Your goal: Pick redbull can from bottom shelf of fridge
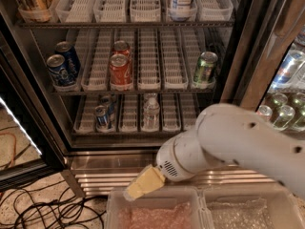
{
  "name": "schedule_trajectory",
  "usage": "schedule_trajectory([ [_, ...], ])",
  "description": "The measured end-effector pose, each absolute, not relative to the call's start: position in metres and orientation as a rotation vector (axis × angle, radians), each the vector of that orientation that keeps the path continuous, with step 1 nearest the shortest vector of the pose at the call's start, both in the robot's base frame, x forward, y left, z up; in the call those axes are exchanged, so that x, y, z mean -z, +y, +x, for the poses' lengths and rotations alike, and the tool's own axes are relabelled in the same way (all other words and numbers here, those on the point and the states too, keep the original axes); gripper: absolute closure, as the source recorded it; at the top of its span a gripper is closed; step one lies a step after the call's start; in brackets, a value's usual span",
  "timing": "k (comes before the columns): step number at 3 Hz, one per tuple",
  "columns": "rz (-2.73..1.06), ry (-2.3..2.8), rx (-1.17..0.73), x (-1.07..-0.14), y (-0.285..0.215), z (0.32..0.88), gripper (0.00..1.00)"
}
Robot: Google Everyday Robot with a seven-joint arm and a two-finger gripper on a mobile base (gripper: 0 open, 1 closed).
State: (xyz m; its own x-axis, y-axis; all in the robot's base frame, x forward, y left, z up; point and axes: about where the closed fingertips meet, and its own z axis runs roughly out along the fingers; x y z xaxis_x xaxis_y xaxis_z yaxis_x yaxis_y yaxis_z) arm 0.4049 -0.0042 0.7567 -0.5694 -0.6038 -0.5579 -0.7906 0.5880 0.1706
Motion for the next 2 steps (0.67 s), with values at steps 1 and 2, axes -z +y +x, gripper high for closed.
schedule_trajectory([
  [1,-1.062,2.380,-0.486,-0.723,0.020,0.427,0.00],
  [2,-1.016,2.332,-0.464,-0.730,0.037,0.445,0.00],
])
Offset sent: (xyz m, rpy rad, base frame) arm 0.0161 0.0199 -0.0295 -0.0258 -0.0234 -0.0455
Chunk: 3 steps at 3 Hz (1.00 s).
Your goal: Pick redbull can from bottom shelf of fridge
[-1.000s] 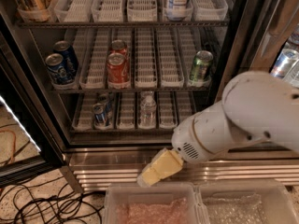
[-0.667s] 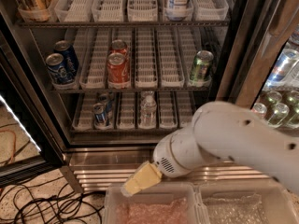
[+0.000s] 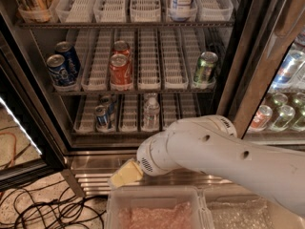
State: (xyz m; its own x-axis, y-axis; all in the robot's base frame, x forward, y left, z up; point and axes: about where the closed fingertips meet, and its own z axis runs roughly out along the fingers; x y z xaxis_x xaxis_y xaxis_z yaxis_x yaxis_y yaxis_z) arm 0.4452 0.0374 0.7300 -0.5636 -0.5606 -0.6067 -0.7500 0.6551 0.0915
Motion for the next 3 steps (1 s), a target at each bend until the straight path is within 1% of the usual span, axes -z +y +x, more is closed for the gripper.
schedule_trajectory([
  [2,-0.946,2.315,-0.485,-0.721,0.042,0.453,0.00],
  [3,-0.719,2.341,-0.594,-0.684,0.046,0.471,0.00],
])
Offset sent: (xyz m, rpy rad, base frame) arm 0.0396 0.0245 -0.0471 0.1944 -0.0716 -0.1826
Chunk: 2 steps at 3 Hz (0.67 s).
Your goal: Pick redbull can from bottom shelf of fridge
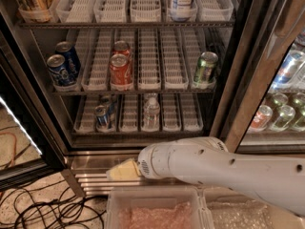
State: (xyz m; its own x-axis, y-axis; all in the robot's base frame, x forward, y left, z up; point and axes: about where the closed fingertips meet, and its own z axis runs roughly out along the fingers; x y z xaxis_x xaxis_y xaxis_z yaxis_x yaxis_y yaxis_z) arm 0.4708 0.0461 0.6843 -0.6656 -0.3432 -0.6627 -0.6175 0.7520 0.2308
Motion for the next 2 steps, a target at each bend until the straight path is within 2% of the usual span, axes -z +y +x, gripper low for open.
schedule_trajectory([
  [2,-0.387,2.254,-0.574,-0.675,0.034,0.541,0.00],
])
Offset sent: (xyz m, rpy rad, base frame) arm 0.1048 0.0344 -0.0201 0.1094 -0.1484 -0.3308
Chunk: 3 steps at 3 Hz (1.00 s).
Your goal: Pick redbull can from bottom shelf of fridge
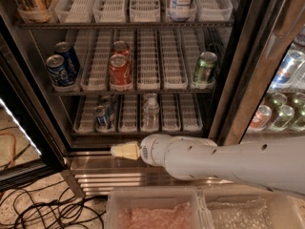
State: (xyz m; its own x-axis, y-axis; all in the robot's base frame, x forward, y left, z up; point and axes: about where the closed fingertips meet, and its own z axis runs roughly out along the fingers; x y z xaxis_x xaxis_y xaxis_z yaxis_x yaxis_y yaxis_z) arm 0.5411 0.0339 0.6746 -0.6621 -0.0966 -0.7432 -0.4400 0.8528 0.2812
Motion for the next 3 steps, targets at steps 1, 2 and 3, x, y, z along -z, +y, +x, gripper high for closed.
schedule_trajectory([
  [1,-0.388,2.254,-0.574,-0.675,0.034,0.541,0.00],
  [2,-0.422,2.198,-0.576,-0.672,0.052,0.552,0.00],
  [3,-0.447,2.115,-0.574,-0.666,0.084,0.574,0.00],
])
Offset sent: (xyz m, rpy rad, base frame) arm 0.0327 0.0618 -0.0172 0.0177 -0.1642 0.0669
